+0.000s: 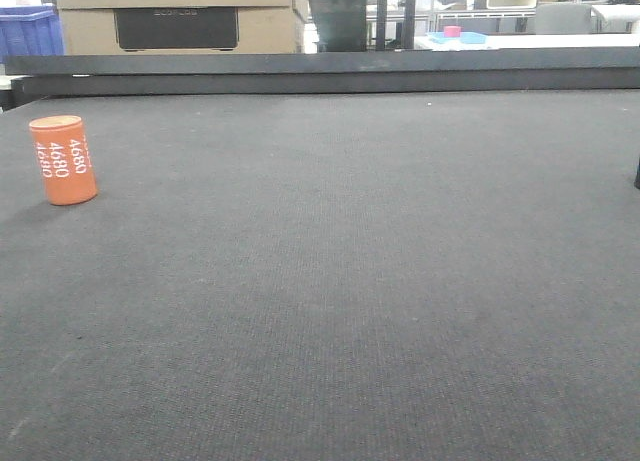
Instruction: Place cylindrical capacitor in blue bin on shelf
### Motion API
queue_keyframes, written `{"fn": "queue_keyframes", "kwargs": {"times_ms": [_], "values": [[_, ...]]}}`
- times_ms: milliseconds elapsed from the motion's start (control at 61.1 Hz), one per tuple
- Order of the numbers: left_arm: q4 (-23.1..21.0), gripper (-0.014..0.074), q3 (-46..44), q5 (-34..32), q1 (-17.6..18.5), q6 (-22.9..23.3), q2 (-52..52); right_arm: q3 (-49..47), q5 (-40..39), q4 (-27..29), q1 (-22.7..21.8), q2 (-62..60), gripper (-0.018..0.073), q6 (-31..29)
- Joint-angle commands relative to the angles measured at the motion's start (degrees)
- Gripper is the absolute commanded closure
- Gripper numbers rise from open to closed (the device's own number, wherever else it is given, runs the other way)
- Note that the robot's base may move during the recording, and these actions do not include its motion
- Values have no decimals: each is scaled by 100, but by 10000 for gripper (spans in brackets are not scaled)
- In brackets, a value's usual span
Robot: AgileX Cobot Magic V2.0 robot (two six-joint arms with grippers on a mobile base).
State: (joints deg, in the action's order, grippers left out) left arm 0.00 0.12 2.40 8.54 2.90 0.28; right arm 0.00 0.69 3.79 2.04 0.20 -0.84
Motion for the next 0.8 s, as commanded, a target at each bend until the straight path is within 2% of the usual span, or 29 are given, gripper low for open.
{"fn": "queue_keyframes", "kwargs": {"times_ms": [0, 589, 688, 786], "values": [[41, 707, -12, -83, -19, 23, -28, 0, -114, -11, -21, -20, 721, -21], [73, 707, -12, -240, -19, 23, -28, 0, -279, -143, -21, -20, 721, -21], [61, 707, -89, -22, -19, 23, -28, 0, -672, -143, -21, -20, 721, -21], [61, 707, -564, 520, -19, 23, -28, -336, -37, -143, -21, -20, 721, -21]]}}
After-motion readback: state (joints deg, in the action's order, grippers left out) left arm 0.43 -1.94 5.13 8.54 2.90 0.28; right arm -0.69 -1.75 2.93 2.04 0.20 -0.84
